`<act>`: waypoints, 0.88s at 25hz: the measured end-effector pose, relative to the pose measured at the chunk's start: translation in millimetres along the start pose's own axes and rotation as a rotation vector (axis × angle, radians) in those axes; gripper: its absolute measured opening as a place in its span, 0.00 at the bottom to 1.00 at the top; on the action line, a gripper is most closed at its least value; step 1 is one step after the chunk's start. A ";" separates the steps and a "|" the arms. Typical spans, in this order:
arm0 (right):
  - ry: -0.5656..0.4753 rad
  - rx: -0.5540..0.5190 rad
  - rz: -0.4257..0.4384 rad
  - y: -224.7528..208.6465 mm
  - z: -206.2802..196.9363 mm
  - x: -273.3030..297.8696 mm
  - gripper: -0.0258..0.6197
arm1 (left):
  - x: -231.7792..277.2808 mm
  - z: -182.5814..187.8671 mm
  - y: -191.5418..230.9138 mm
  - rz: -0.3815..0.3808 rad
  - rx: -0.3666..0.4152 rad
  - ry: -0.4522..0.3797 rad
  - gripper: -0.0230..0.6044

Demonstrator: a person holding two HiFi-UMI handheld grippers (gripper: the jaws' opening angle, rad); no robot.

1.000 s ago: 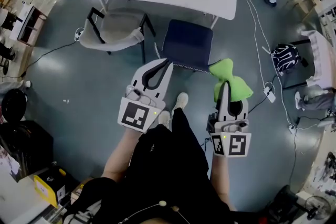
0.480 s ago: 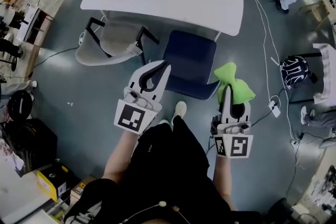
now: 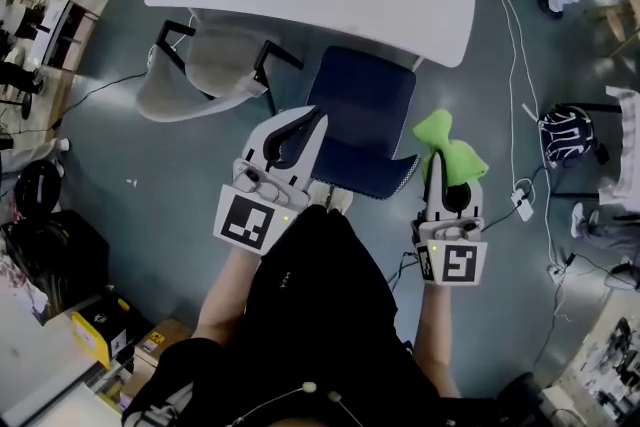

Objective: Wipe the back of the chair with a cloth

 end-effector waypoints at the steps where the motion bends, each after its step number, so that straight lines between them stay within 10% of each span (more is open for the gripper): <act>1: 0.026 -0.015 0.011 -1.4 -7.9 5.5 0.07 | 1.0 -0.9 0.4 -0.010 0.005 0.000 0.07; 10: 0.306 -0.098 0.172 -12.2 -111.8 75.2 0.07 | 24.2 -33.8 11.0 -0.115 -0.026 0.027 0.07; 22: 0.935 -0.255 0.663 -2.9 -339.0 141.3 0.07 | 19.7 -75.1 39.3 -0.069 -0.104 0.097 0.17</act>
Point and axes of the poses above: the fingertips, and each gripper's own axes: x forward along the fingers, y to its left, z out of its top, the point moved 2 cm from there along -x, backward along the fingers, and after that the axes turned 4 degrees about y, right-handed, at the moved point
